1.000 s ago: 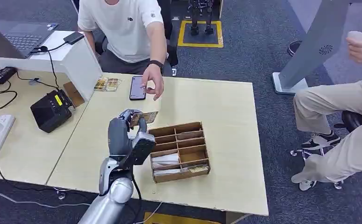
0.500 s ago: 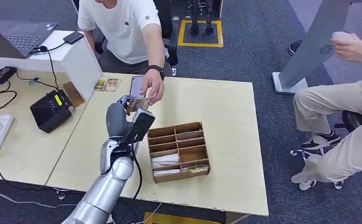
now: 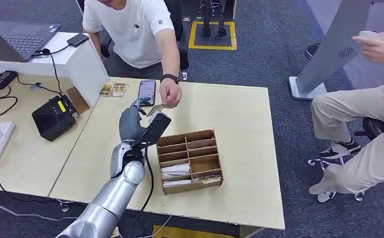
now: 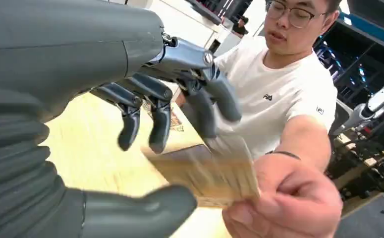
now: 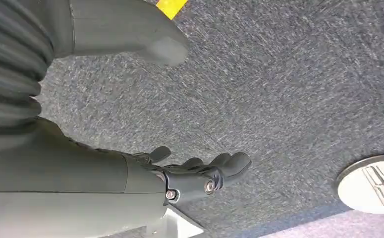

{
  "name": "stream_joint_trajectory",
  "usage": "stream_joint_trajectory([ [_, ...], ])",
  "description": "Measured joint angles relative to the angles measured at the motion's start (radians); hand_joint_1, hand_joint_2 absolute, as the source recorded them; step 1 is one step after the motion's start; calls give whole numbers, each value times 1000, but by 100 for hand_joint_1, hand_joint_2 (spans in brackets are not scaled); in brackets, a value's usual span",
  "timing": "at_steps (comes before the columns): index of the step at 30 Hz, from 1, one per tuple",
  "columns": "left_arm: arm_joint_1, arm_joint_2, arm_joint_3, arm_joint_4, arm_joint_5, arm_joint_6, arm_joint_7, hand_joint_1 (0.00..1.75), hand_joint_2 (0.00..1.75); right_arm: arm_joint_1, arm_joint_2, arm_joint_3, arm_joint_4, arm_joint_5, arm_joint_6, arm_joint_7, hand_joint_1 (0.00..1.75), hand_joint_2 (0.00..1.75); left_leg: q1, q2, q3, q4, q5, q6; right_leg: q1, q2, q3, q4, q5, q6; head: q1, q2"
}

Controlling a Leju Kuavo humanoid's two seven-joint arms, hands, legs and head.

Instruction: Pass the card to the sensor for recognition and then transmit it.

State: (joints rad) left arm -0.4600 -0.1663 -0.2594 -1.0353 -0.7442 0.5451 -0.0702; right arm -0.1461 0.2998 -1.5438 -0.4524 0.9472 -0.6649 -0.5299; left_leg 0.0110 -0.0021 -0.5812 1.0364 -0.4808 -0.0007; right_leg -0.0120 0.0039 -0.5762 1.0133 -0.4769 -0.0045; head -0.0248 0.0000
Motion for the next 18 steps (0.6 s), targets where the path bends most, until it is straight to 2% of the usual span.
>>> stream_joint_trajectory([
  [9, 12, -14, 0, -6, 59, 11, -64, 0, 175, 0, 0, 0, -1, -14, 0, 5, 0, 175, 0, 0, 0, 0, 0, 0, 0, 0, 0, 0, 0, 0, 0, 0],
  [14, 59, -14, 0, -87, 122, 10, -106, 0, 175, 1, 0, 0, -4, -40, 0, 3, 0, 175, 0, 0, 0, 0, 0, 0, 0, 0, 0, 0, 0, 0, 0, 0],
  [18, 129, -11, 0, -188, 181, 11, -165, 0, 175, 3, 0, 0, -13, -61, 0, 5, 0, 175, 0, 0, 0, 0, -1, 0, 0, 0, 0, 0, 0, 0, 0, 0],
])
